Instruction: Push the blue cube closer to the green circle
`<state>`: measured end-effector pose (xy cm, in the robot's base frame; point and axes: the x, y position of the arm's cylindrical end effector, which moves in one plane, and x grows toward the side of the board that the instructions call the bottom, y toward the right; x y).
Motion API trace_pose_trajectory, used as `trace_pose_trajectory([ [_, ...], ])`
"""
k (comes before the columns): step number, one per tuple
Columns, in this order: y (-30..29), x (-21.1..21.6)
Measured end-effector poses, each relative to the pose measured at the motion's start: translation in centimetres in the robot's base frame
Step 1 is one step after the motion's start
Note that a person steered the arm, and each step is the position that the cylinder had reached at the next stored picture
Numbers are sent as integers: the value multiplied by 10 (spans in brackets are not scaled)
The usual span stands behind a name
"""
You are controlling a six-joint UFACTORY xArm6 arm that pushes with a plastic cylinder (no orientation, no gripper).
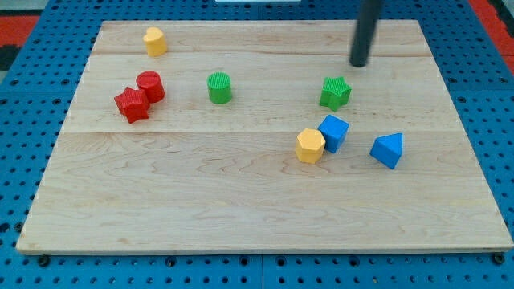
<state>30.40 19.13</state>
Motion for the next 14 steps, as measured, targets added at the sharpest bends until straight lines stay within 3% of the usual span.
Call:
trace_pose_trajectory([
  [1, -51, 57],
  [2, -53, 83],
  [4, -46, 82],
  [6, -53, 143],
  [7, -119, 164],
  [8, -191, 164],
  [9, -192, 161],
  [11, -260, 164],
  [13, -199, 90],
  [14, -204, 72],
])
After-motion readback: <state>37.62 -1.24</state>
